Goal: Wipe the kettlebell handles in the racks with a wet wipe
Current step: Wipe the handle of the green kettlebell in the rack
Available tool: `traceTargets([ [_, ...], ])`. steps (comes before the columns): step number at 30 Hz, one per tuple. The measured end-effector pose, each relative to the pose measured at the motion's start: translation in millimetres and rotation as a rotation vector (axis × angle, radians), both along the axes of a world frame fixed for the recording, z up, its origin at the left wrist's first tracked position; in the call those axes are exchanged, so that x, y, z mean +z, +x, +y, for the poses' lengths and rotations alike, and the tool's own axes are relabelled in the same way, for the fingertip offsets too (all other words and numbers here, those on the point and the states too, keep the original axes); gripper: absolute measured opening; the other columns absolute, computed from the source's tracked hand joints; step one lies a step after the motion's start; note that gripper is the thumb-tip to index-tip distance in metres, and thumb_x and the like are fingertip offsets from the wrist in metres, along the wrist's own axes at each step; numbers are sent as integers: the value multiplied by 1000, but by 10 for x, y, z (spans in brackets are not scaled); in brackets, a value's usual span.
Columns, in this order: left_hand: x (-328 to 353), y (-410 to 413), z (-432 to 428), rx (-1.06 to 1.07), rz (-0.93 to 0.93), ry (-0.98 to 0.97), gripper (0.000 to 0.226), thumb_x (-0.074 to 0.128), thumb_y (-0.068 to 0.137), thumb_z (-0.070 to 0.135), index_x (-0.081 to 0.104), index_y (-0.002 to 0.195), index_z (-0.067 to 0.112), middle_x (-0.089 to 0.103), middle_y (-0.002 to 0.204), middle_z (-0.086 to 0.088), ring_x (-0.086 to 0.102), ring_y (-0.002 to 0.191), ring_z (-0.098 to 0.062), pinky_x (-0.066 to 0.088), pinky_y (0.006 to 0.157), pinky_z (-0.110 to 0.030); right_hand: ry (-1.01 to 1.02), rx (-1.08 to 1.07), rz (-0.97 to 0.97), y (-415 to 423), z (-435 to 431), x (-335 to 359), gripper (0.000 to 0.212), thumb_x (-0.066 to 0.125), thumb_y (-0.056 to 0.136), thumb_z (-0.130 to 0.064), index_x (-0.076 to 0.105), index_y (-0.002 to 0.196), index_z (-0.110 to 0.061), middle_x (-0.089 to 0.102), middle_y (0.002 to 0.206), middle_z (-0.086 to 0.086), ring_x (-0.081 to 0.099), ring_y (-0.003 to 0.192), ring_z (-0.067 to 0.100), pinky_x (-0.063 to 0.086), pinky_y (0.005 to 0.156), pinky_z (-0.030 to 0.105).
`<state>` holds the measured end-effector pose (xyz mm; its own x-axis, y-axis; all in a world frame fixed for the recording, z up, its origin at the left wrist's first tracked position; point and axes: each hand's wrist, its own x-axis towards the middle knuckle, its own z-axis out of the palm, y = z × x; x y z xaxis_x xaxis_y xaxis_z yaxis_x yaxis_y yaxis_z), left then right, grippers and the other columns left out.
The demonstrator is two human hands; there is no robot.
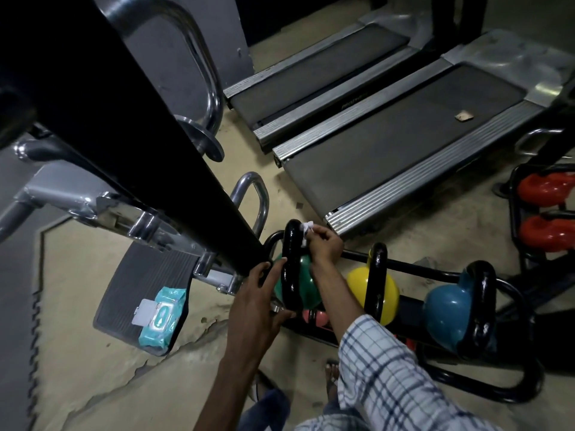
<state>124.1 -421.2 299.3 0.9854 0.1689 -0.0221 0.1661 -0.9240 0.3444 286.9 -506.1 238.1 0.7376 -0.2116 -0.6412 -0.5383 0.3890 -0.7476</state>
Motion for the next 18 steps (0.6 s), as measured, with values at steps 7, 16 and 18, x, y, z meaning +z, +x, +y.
traceTargets([
  [7,-19,9,18,-4,5,-15,115,92,62,41,25,155,43,38,151,5,52,124,-17,53,86,-30,-42,-15,-60,-124,39,119,19,77,83,2,71,77,-16,74,87,7,69,79,19,60,78,31],
  [16,-84,0,43,3,17,-27,117,91,65,41,17,155,49,32,155,6,46,131,-19,53,93,-32,-380,284,-453,-45,-35,322,11,78,83,-5,79,94,-8,76,86,-1,68,74,-1,54,71,11],
  [18,-74,12,54,7,18,-28,116,90,66,41,15,155,50,30,156,6,45,133,-20,53,94,-35,-488,417,-454,97,-59,354,12,77,85,-10,80,96,-11,76,88,-1,68,76,3,55,74,16],
])
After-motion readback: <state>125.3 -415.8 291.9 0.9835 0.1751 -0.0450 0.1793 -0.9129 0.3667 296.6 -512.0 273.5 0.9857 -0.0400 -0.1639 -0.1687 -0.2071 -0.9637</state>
